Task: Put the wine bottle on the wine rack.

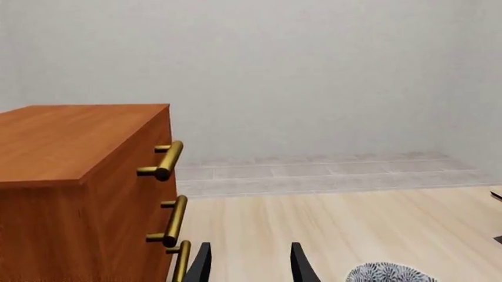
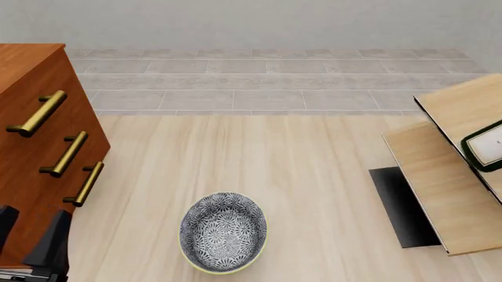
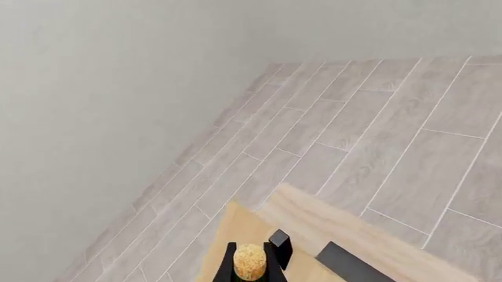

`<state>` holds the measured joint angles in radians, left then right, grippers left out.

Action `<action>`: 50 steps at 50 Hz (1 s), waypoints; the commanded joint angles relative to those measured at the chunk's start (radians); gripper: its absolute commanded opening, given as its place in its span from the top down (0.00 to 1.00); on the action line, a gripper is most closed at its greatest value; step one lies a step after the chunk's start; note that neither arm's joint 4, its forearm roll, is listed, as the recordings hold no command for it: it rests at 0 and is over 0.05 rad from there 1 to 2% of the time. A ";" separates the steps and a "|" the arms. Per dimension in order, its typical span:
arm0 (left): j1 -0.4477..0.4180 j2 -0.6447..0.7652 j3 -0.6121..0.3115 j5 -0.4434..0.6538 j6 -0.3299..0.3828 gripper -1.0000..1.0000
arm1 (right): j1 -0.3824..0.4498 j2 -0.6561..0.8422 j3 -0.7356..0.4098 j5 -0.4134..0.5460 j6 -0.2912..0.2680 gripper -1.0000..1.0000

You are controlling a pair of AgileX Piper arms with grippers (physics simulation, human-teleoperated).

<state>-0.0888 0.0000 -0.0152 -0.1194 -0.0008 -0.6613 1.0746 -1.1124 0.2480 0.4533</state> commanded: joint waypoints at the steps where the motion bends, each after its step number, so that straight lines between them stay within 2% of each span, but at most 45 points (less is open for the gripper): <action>1: 0.001 0.000 0.006 -0.002 0.000 0.00 | -0.015 0.066 0.087 -0.013 0.019 1.00; 50: 0.004 0.000 0.015 -0.001 -0.008 0.00 | -0.119 0.229 0.102 -0.125 -0.035 1.00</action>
<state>-0.0867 0.0000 -0.0011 -0.1205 -0.0088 -0.7815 1.2587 -1.0654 0.1201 0.4015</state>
